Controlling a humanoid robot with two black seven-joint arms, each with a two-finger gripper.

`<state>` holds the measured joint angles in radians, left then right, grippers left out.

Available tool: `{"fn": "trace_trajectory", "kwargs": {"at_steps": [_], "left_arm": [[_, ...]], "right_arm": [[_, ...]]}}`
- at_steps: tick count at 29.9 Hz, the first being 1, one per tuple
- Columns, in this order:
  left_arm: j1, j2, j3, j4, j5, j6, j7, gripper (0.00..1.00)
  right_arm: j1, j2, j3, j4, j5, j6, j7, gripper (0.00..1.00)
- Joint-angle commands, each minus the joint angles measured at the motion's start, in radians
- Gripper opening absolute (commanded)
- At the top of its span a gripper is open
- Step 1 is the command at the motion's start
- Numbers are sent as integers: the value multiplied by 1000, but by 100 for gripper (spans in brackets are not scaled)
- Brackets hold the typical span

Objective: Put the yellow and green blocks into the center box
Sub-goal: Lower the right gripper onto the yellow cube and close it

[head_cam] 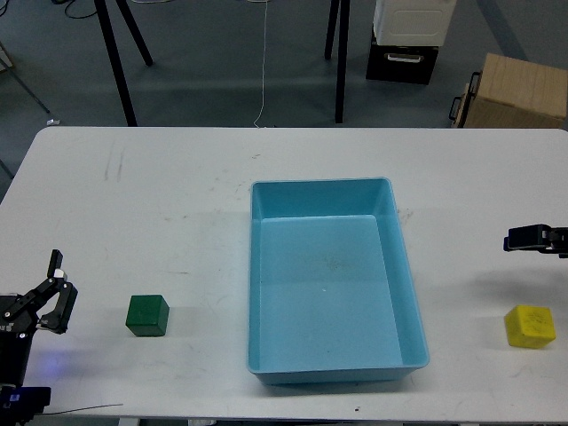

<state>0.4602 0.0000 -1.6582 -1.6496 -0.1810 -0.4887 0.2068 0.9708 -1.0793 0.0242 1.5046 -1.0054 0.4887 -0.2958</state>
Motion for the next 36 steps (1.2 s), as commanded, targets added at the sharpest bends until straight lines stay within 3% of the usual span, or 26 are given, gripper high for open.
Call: {"fn": "trace_trajectory", "kwargs": {"at_steps": [1,6,19,26,34,36], "left_arm": [[-2,0,0,17,0,0,0,100],[-2,0,0,30,0,0,0,100],[0,0,0,37,0,0,0,100],[2,0,0,37,0,0,0,100],[2,0,0,44,0,0,0,100],[2,0,0,44,0,0,0,100]], "right_arm": [[-56,19,2,35,-2,-15,-26,100],[-118,22,2,81,-9,-48,-75,100],[-149,24,2,100,-10,-90,-74,100],[-153,27,-1,126,-13,-116,-74,92],[-172,19,-4,129,-25,-114,-83,46],[-178,22,3,129,-32,-122,-85,24]]}}
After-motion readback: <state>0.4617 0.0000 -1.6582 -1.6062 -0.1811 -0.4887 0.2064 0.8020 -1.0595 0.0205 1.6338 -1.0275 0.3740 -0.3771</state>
